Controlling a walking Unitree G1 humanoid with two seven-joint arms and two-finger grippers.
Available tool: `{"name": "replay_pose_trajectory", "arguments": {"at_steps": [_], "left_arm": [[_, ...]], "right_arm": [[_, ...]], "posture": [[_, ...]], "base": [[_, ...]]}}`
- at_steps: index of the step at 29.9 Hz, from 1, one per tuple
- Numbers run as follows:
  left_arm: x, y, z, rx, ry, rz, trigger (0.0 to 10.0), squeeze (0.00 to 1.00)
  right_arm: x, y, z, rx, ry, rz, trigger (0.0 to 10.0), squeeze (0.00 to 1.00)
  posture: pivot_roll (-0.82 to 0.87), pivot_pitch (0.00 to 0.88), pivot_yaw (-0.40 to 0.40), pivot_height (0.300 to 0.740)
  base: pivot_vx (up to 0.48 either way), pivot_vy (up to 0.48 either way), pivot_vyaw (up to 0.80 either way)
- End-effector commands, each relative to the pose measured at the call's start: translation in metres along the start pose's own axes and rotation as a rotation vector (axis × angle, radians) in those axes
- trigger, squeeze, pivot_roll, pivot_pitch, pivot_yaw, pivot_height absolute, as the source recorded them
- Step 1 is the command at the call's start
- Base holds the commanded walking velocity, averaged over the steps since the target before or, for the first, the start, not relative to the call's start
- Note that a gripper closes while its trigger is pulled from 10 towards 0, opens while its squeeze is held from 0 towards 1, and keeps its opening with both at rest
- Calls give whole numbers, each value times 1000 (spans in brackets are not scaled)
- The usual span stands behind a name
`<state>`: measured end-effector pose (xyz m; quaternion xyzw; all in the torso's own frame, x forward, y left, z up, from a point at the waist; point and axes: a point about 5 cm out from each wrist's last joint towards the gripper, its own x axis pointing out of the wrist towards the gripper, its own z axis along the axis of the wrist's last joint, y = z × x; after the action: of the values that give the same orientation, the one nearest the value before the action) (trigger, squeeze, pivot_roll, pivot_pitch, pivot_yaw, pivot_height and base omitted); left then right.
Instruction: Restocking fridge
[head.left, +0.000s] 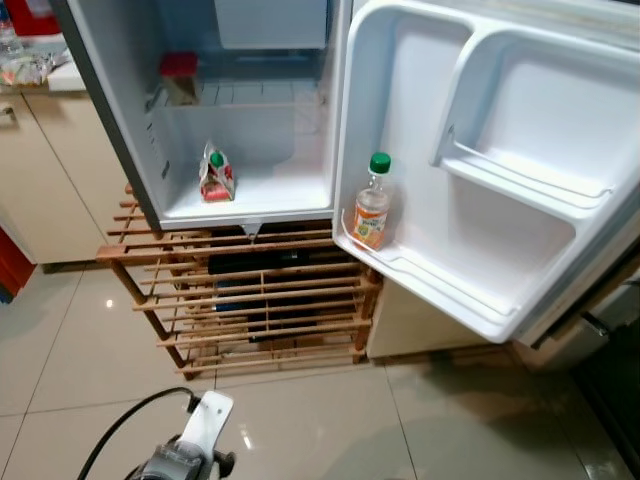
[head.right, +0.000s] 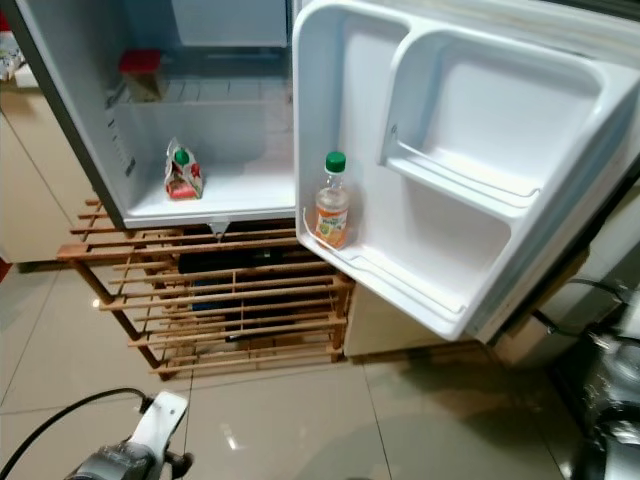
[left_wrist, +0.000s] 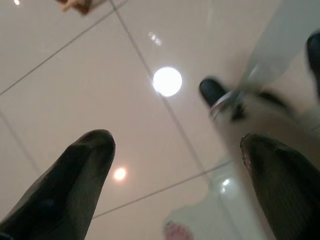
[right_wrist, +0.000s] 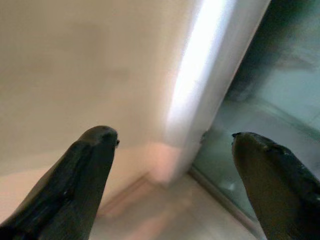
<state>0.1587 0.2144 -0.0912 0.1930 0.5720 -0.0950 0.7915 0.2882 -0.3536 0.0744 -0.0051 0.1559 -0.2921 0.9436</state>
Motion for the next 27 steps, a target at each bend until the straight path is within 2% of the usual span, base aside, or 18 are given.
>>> {"name": "replay_pose_trajectory", "arguments": {"at_steps": [1,2,5,6,7,10,12,13,14,15,19,21,22,23,24,25,26,27], "left_arm": [[0,0,-10,72,28,9,10000,0],[0,0,-10,72,28,9,10000,0],[0,2,-18,146,52,17,10000,0],[0,-3,-27,183,79,-23,10000,0],[0,-3,-27,183,79,-23,10000,0],[-2,-17,-55,367,166,-153,10000,0],[-5,-28,-73,425,225,-251,10000,0],[-5,-28,-73,425,225,-251,10000,0],[-6,-32,-79,442,246,-287,10000,0],[-9,-39,-91,535,282,-346,10000,0],[-9,-43,-92,573,285,-362,10000,0],[-6,-44,-78,530,238,-319,10000,0],[-6,-44,-78,530,238,-319,10000,0],[-4,-43,-70,509,210,-291,10000,0],[0,-40,-44,410,110,-216,10000,0],[0,-40,-44,410,110,-216,10000,0],[2,-36,-16,302,9,-159,10000,0],[2,-34,0,250,-47,-131,10000,0]], "right_arm": [[-3,48,5,-15,-28,262,10000,0],[-3,48,5,-15,-28,262,10000,0],[-13,79,-2,-20,-16,435,10000,0],[-25,96,-11,-34,1,569,10000,0],[-25,96,-11,-34,1,569,10000,0],[-77,125,-31,-61,70,981,10000,0],[-116,127,-36,-70,146,1235,10000,0],[-116,127,-36,-70,146,1235,10000,0],[-128,126,-37,-74,179,1312,10000,0],[-137,118,-42,-69,232,1401,10000,0],[-120,111,-49,-87,248,1308,10000,0],[-94,106,-48,-80,223,1104,10000,0],[-94,106,-48,-80,223,1104,10000,0],[-86,104,-47,-109,197,1017,10000,0],[-72,98,-40,-145,151,820,10000,0],[-72,98,-40,-145,151,820,10000,0],[-65,93,-30,-137,109,698,10000,0],[-62,91,-25,-121,75,641,10000,0]], "posture": [[-148,0,1,740],[-148,0,1,740],[-147,0,-5,740],[-144,0,-12,740],[-144,0,-12,740],[-152,0,-11,740],[-163,0,-5,740],[-163,0,-5,740],[-170,0,-2,740],[-174,0,-2,740],[-175,0,-5,740],[-167,0,-9,740],[-167,0,-9,740],[-162,0,-12,740],[-158,0,-13,740],[-158,0,-13,740],[-152,0,-18,740],[-144,0,-18,740]], "base": [[0,0,0],[0,0,0],[0,0,0],[0,0,0],[0,0,0],[0,0,0],[0,0,0],[0,0,0],[0,0,0],[0,0,0],[0,0,0],[0,0,0],[0,0,0],[0,0,0],[0,0,0],[0,0,0],[0,0,0],[0,0,0]]}}
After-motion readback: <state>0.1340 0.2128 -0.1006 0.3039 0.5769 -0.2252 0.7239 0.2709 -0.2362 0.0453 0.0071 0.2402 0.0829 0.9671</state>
